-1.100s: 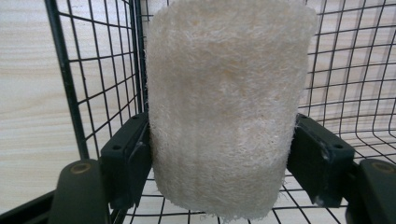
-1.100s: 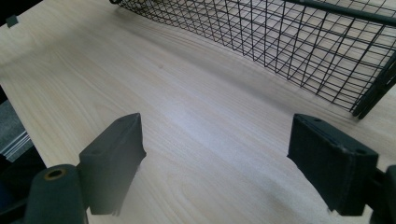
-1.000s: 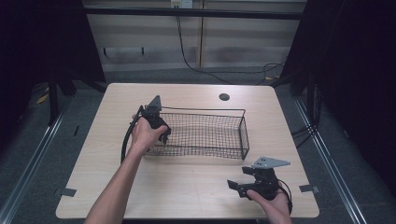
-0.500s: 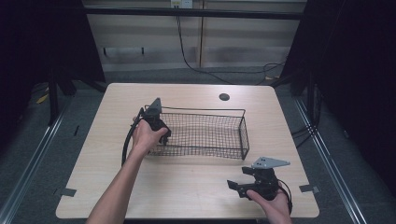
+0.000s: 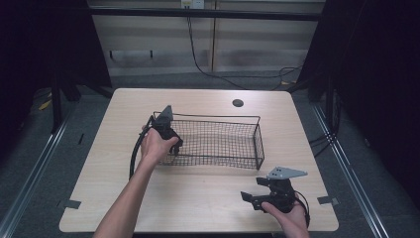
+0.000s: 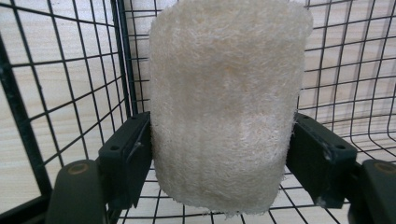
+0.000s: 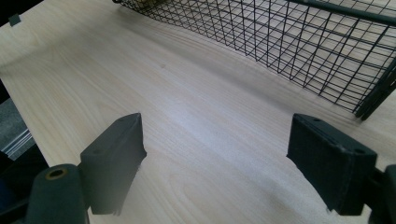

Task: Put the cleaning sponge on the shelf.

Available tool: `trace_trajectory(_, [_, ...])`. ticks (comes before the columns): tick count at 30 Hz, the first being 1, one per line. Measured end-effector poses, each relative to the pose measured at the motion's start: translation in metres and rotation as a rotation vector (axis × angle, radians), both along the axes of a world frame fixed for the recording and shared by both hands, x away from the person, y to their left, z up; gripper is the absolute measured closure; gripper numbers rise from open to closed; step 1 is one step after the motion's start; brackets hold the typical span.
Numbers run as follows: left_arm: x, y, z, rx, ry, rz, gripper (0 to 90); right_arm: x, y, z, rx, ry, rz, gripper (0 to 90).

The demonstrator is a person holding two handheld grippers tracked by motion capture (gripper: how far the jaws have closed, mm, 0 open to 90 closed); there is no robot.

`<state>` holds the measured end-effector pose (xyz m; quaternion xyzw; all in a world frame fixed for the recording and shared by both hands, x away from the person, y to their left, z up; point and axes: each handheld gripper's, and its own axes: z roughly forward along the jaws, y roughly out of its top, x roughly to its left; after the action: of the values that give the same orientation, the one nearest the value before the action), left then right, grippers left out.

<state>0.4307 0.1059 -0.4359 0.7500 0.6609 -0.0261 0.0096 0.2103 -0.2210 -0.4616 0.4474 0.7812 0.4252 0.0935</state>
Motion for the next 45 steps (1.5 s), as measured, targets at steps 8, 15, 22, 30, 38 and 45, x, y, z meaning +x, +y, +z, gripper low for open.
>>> trace_trajectory(8, [0.0,0.001,0.001,-0.011,0.005,0.004,26.1,0.0,0.0,0.0,0.002,0.001,0.003,18.2])
trace_trajectory(15, [-0.001,0.002,0.003,-0.021,0.008,-0.019,20.7,0.0,0.0,0.0,-0.001,0.002,-0.008,18.2])
trace_trajectory(22, [0.0,0.005,0.006,-0.045,0.012,-0.029,19.0,0.0,0.0,0.0,0.0,0.002,-0.007,18.2])
trace_trajectory(30, [-0.002,0.007,0.012,-0.071,-0.014,-0.036,18.6,0.0,0.0,0.0,0.0,0.001,-0.006,18.2])
trace_trajectory(38, [-0.005,0.011,0.024,-0.095,-0.048,-0.045,18.9,0.0,0.0,0.0,0.0,0.001,-0.007,18.3])
trace_trajectory(45, [-0.011,0.017,0.037,-0.165,-0.101,-0.08,18.2,0.0,0.0,0.0,-0.001,0.001,-0.007,18.3])
